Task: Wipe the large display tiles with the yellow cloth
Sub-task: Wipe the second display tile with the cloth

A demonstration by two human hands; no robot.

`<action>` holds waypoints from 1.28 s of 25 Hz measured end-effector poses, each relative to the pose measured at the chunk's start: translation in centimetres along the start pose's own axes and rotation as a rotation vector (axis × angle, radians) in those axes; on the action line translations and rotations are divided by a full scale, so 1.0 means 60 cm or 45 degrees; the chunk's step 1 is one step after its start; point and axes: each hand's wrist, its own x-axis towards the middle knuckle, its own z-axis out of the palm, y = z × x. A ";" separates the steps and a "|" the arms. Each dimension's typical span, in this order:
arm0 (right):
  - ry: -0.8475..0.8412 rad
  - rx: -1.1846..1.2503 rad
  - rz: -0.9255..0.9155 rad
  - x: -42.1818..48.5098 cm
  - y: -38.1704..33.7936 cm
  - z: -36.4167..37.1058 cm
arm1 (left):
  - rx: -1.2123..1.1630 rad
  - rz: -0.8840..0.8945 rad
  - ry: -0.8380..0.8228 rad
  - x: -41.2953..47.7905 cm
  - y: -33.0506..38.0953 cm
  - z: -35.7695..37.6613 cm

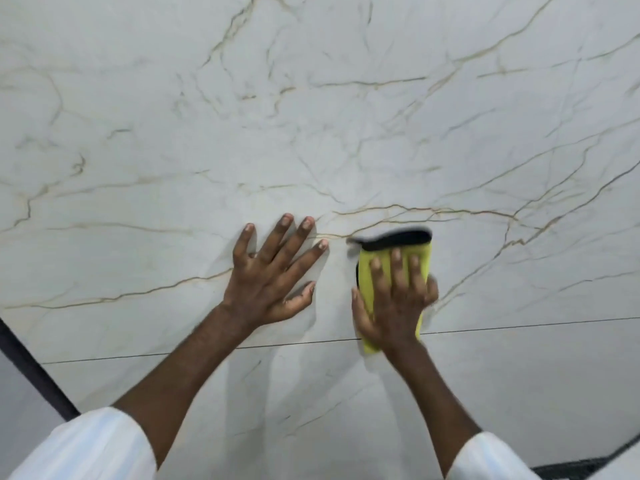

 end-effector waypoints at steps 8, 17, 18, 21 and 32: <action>-0.010 0.080 -0.080 0.091 -0.039 -0.018 | 0.001 -0.003 0.033 0.001 0.000 -0.001; 0.078 0.019 0.024 0.178 -0.037 -0.034 | -0.170 0.025 0.084 0.086 -0.054 -0.095; 0.030 0.006 0.011 0.140 -0.039 -0.030 | -0.141 0.010 0.142 0.129 -0.083 -0.113; 0.021 0.043 -0.044 0.162 -0.030 -0.033 | 0.001 -0.040 0.206 0.267 -0.189 -0.144; 0.184 0.061 0.015 0.643 -0.016 -0.117 | 0.119 -0.057 0.137 0.333 -0.264 -0.135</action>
